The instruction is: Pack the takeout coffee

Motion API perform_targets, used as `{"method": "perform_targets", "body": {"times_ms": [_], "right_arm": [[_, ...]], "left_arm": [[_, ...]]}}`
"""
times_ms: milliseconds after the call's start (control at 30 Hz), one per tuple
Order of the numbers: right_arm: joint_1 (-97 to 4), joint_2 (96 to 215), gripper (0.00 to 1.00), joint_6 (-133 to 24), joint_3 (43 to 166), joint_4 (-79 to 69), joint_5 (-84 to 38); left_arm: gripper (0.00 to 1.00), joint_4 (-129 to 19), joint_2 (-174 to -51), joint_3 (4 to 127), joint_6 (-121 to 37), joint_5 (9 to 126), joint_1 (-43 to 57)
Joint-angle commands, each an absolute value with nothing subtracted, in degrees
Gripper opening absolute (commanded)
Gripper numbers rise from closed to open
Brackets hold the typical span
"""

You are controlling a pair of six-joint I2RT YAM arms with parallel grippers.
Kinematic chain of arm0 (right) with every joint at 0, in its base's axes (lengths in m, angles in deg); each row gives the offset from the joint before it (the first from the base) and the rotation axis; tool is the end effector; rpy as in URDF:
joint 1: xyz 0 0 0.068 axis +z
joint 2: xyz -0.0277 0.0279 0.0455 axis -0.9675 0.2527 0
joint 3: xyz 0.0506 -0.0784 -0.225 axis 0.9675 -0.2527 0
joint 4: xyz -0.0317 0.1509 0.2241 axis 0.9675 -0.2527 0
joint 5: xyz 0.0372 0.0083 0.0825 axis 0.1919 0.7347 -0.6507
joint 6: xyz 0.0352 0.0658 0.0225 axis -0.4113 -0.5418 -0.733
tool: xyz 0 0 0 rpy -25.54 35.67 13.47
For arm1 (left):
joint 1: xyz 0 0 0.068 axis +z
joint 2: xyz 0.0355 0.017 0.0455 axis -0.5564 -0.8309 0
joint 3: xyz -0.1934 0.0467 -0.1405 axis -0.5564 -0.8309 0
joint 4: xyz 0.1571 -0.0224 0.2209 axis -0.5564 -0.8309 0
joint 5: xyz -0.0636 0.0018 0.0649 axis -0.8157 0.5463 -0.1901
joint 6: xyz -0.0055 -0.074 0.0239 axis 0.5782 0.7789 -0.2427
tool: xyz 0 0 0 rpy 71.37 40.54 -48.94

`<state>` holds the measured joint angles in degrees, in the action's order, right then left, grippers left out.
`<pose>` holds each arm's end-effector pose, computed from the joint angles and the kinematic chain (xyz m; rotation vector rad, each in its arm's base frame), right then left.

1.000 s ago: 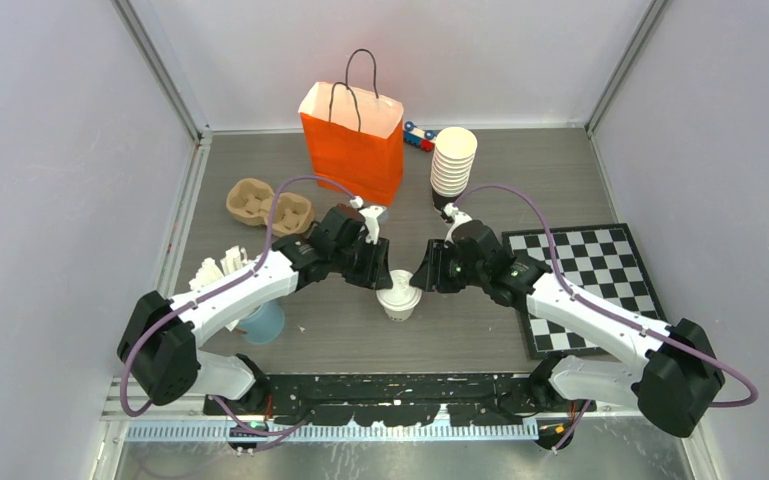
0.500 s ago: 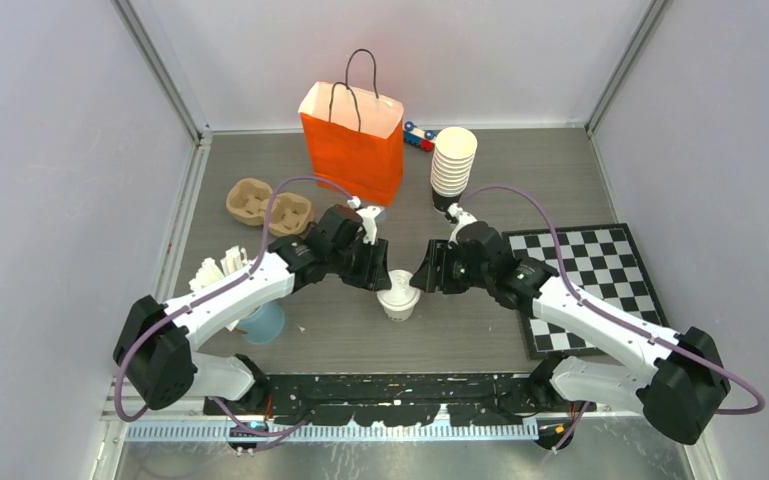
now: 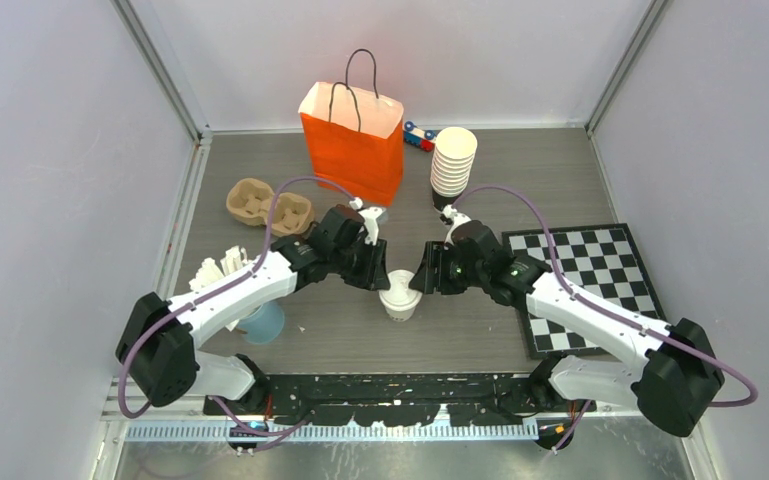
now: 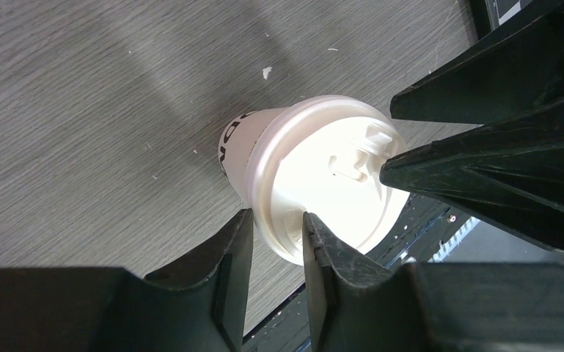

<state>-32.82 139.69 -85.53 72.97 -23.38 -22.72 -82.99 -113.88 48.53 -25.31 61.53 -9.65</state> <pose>0.2071 0.2019 0.1964 -0.1788 2.4263 0.8419 0.2221 -0.2329 0.2013 0.4639 2.5101 -0.8379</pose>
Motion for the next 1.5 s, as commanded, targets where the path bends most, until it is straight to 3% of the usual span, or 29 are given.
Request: {"method": "perform_targets", "body": {"times_ms": [0, 200, 900, 1467], "right_arm": [[-32.6, 140.5, 0.52, -84.7, 74.0, -21.5, -22.2], [-32.7, 139.3, 0.39, -85.8, 70.6, -19.9, -20.5], [-32.8, 136.6, 0.37, -88.7, 61.9, -21.3, -11.6], [-32.8, 135.4, 0.31, -97.0, 49.2, -10.6, -11.9]], "left_arm": [[0.32, -81.1, -115.0, 49.1, -25.8, 60.8, -9.6], [0.35, -81.6, -115.2, 48.2, -26.0, 61.5, -9.6], [0.37, -79.9, -116.1, 43.7, -25.4, 62.3, -9.6], [0.35, -79.4, -116.1, 42.6, -24.7, 62.9, -9.6]]}}
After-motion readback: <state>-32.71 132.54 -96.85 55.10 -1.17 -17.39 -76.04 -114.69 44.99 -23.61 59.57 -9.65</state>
